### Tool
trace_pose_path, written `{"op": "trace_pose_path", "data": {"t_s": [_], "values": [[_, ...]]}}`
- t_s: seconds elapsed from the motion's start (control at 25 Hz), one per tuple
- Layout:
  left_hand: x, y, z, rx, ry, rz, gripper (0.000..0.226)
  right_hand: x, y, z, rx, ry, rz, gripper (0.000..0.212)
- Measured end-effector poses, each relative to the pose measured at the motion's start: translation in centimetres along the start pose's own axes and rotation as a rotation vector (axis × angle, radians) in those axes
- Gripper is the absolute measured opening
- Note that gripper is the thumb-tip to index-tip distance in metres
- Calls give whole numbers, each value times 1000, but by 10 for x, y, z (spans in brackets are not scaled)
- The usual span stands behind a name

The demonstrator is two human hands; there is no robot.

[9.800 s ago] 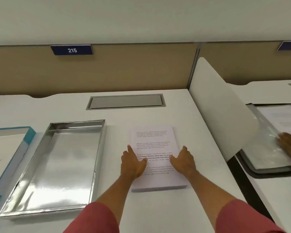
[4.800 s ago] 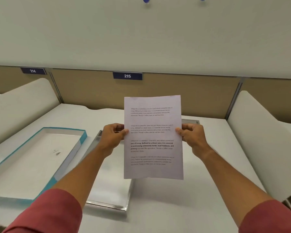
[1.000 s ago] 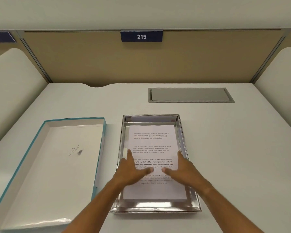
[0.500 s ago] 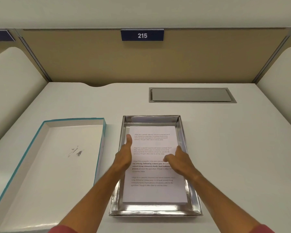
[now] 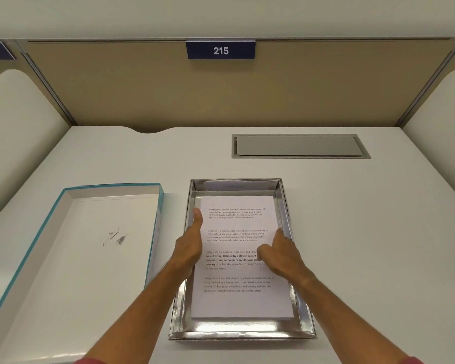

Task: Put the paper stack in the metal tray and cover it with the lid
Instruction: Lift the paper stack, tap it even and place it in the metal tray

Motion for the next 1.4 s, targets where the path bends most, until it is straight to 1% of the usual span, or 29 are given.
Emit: {"op": "trace_pose_path", "data": {"t_s": [0.08,0.2,0.28,0.36,0.44,0.48,0.52,0.56,0.6,0.68,0.72,0.8,0.84,0.88,0.92,1.0,1.08,1.24,1.28,1.36,1.4], "values": [[0,-1,0,-22,2,14,96,-2,1,2,12,0,8,66],[0,-2,0,-49,8,28,99,-6,2,3,20,-7,19,52],[0,-3,0,-73,18,43,104,-8,3,4,40,-1,17,52],[-1,-3,0,-113,20,59,111,-9,6,5,73,4,8,65],[-2,-3,2,-165,30,67,116,-6,8,2,141,-1,11,84],[-2,-2,4,-184,35,61,116,-6,6,-5,183,-23,31,91],[-4,-1,5,-190,35,45,116,-8,2,-16,215,-69,57,94],[-6,1,7,-175,34,24,114,-11,-3,-31,237,-134,80,91],[-8,3,8,-135,36,2,111,-16,-9,-49,248,-213,96,83],[-13,4,12,-31,42,-15,104,-32,-22,-83,263,-350,96,61],[-16,2,13,6,39,-2,102,-44,-27,-96,280,-385,85,51],[-17,-2,13,71,34,34,90,-68,-31,-114,337,-394,49,35],[-16,-2,13,98,34,46,75,-79,-30,-119,375,-375,29,25],[-16,-2,13,108,40,52,66,-89,-28,-121,414,-357,11,15],[-17,-3,12,108,46,56,58,-96,-24,-123,441,-342,-12,14],[-20,-5,9,116,54,64,49,-105,-15,-125,478,-337,-62,23],[-23,-5,3,146,31,60,49,-109,-9,-125,501,-344,-98,26],[-27,-6,-2,139,10,53,51,-108,-7,-121,505,-326,-134,24],[-28,-6,-1,140,15,52,52,-106,-9,-121,482,-322,-135,20],[-29,-6,1,160,27,54,57,-99,-22,-121,325,-291,-109,13],[-30,-5,1,181,29,48,62,-95,-33,-118,202,-252,-79,19]]}}
Point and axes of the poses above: each hand's wrist, its own x-axis away from the middle knuckle, its own y-axis out of the palm, z = x × y, the point moved 10 cm from there along -x, towards the middle knuckle, and after that the axes turned 12 degrees about y, right-handed, at the moved point
